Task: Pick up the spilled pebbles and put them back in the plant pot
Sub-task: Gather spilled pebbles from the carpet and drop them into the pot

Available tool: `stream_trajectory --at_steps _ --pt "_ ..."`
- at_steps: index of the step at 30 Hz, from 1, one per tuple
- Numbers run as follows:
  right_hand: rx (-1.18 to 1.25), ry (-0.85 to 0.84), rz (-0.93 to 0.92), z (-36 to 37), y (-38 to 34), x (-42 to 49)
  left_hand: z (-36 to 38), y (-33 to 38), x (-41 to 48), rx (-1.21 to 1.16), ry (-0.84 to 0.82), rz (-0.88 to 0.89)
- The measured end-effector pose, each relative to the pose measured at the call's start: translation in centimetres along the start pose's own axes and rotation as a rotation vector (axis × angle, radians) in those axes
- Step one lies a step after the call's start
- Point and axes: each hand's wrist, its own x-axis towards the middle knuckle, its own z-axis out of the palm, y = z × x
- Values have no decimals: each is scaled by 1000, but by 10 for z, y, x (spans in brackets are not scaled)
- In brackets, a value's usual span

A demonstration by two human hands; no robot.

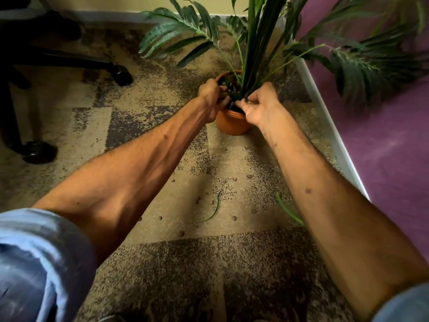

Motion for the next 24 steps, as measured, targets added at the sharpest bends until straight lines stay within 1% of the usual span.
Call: stream_trajectory --at_steps 3,7,10,12,14,16,18,20,24 --pt "6 -17 -11 -8 2 -5 -1 1 -2 -87 -19 13" --pt "-65 -35 -41 -16 4 -7 -8 4 1 -192 -10 74" --pt "-96 -54 -48 -19 10 -11 -18 0 2 -157 -1 108" --pt "-163 -79 -89 -20 17 -13 -28 -6 4 -103 54 181" --pt "-263 -118 -143 -19 28 -14 -41 -14 7 29 141 297" --pt "-393 -148 -189 -16 47 -12 -58 -24 9 289 234 380" --pt "-550 -168 -230 -8 70 -6 -77 -35 9 519 282 408" --pt "-737 -178 -286 0 95 8 -97 -45 15 694 277 409" --pt "-1258 -157 -534 13 131 40 -138 -60 44 1077 146 340"
